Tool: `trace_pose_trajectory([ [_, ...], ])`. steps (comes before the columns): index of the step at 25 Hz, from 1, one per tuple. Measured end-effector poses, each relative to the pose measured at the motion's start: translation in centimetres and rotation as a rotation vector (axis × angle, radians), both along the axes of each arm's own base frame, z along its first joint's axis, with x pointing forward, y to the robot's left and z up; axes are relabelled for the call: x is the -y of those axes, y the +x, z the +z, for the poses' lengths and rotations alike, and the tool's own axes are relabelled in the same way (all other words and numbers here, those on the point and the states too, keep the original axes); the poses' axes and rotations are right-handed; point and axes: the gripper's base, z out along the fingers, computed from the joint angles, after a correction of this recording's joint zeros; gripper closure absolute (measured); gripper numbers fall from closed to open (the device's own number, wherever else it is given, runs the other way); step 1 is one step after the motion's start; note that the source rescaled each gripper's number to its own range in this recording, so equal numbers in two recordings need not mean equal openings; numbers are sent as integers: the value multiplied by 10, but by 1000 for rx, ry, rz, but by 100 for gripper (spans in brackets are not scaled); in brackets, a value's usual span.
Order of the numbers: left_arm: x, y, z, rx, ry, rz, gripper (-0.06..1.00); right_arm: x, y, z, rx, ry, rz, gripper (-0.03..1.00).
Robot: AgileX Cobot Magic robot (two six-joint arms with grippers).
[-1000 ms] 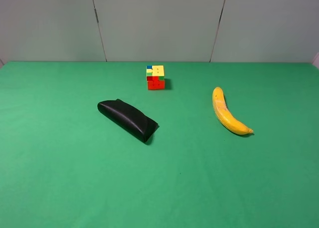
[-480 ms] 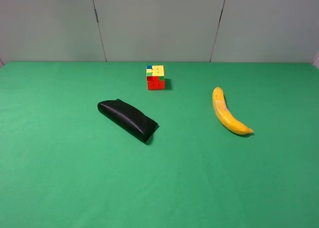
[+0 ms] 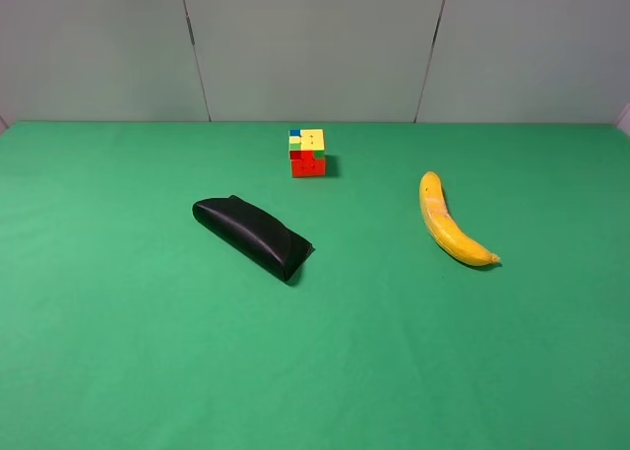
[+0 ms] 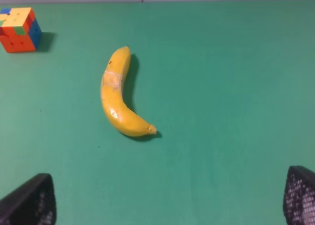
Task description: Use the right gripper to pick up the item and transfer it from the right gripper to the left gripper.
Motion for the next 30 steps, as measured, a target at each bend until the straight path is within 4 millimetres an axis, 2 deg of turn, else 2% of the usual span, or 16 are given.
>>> trace_pose_trajectory([
  [7, 0, 0, 0, 0, 0, 0, -6, -1, 0, 2, -27, 4, 5, -3],
  [12, 0, 0, 0, 0, 0, 0, -6, -2, 11, 23, -149, -13, 11, -3],
  [16, 0, 0, 0, 0, 0, 0, -6, -5, 35, 40, -239, -31, 21, -3],
  [20, 0, 0, 0, 0, 0, 0, -6, -10, 67, 47, -343, -41, 42, -3],
  [24, 0, 0, 0, 0, 0, 0, -6, -16, 100, 42, -387, -93, 101, -3],
  [30, 0, 0, 0, 0, 0, 0, -6, -39, 139, 27, -443, -148, 244, -3],
])
